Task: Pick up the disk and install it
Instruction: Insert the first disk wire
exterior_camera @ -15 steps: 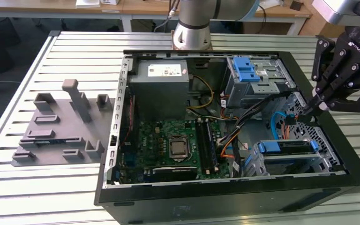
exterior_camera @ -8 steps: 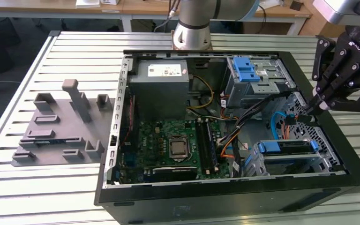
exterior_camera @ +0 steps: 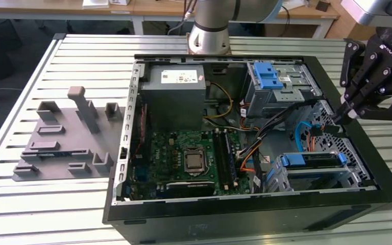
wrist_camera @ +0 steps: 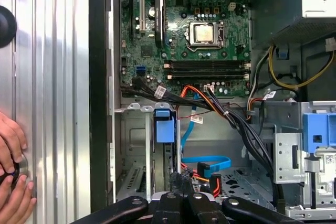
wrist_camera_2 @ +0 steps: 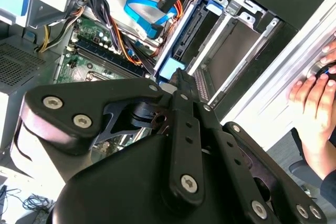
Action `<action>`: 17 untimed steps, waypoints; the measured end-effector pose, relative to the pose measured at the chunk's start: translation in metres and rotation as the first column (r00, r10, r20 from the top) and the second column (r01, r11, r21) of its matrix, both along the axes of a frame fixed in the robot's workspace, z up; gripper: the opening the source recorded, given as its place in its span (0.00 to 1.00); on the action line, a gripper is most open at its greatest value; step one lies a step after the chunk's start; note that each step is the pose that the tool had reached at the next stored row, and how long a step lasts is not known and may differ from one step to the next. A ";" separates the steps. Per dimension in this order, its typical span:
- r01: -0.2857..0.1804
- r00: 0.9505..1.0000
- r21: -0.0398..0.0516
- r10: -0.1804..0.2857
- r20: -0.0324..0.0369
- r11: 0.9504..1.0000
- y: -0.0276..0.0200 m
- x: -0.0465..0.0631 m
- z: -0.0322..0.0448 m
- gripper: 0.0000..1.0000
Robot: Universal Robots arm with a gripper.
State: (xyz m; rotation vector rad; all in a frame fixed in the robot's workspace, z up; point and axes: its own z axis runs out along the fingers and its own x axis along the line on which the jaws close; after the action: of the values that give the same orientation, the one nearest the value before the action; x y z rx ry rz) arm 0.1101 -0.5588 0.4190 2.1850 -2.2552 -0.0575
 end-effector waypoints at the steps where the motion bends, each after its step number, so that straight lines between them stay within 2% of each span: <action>1: 0.000 1.000 0.000 0.000 0.000 1.000 0.0002 0.000 0.0000 0.11; 17: 0.000 1.000 0.000 0.000 0.000 1.000 0.0042 0.003 -0.0008 0.11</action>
State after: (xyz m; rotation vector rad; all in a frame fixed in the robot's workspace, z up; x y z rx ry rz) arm 0.1130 -0.5546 0.4182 2.1850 -2.2553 -0.0574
